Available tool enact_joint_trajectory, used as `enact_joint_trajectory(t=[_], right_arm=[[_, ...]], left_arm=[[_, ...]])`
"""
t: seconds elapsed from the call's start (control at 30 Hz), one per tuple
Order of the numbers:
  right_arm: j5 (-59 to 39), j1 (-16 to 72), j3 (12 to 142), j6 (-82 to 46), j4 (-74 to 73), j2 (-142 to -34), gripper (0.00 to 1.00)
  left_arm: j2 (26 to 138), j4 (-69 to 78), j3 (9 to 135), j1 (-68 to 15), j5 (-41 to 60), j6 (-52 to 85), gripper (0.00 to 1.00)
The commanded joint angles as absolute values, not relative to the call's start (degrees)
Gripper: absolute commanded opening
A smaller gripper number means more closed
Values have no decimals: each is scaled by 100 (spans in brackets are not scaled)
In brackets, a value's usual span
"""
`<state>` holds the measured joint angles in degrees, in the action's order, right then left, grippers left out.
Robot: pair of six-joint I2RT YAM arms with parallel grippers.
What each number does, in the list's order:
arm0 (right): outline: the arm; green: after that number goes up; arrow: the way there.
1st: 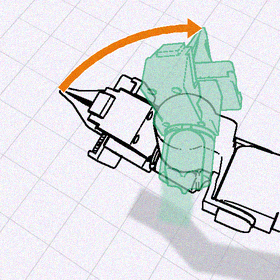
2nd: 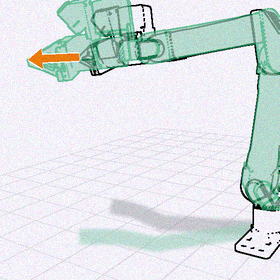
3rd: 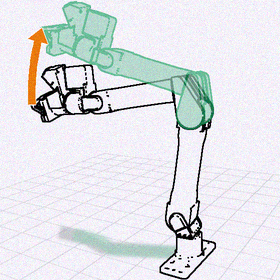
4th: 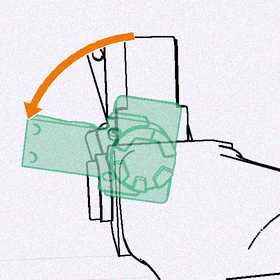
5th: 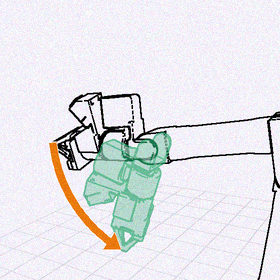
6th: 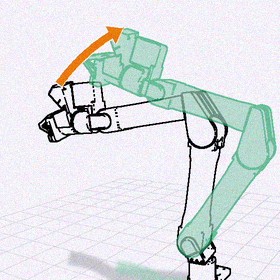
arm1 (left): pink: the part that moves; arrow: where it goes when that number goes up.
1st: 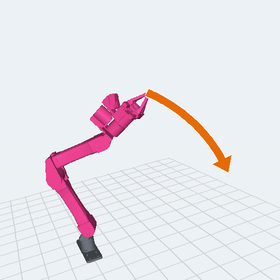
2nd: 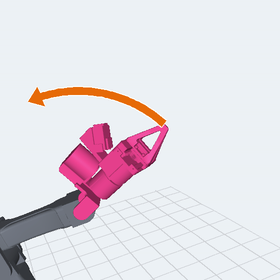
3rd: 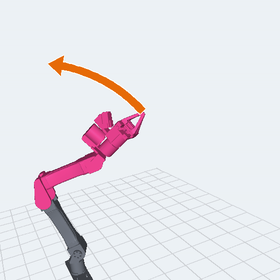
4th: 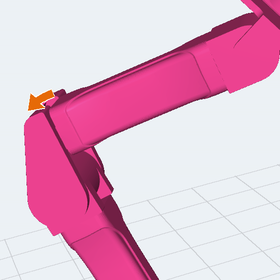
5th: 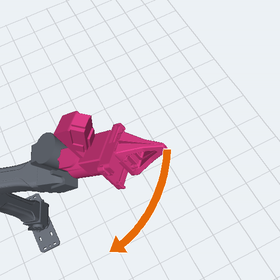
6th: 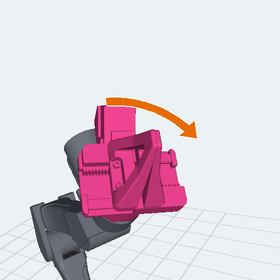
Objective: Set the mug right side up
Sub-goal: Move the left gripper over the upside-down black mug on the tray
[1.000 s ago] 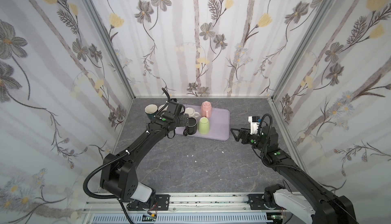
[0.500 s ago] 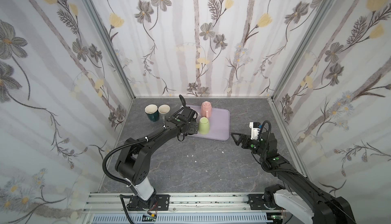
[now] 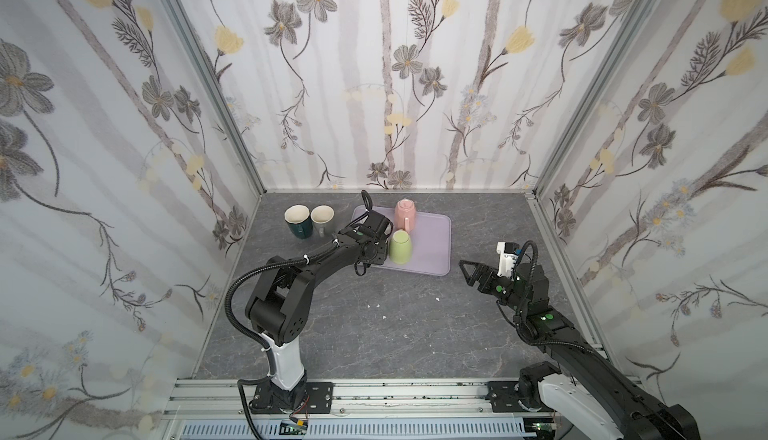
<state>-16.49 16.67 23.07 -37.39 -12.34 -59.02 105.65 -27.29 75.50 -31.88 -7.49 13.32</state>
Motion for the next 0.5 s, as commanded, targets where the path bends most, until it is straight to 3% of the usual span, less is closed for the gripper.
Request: enact_joint_trajectory(t=[0.0,0.47], right_arm=[[-1453,1664,2449,-3617,-1212,-5961,95],[-1531,1661,2687,-3437,-1384,-6519,94]], left_arm=[[10657,-2762,7670,-3187,-824,1300,42],[11027,-3026,8037,-3184,-1106,1388,22]])
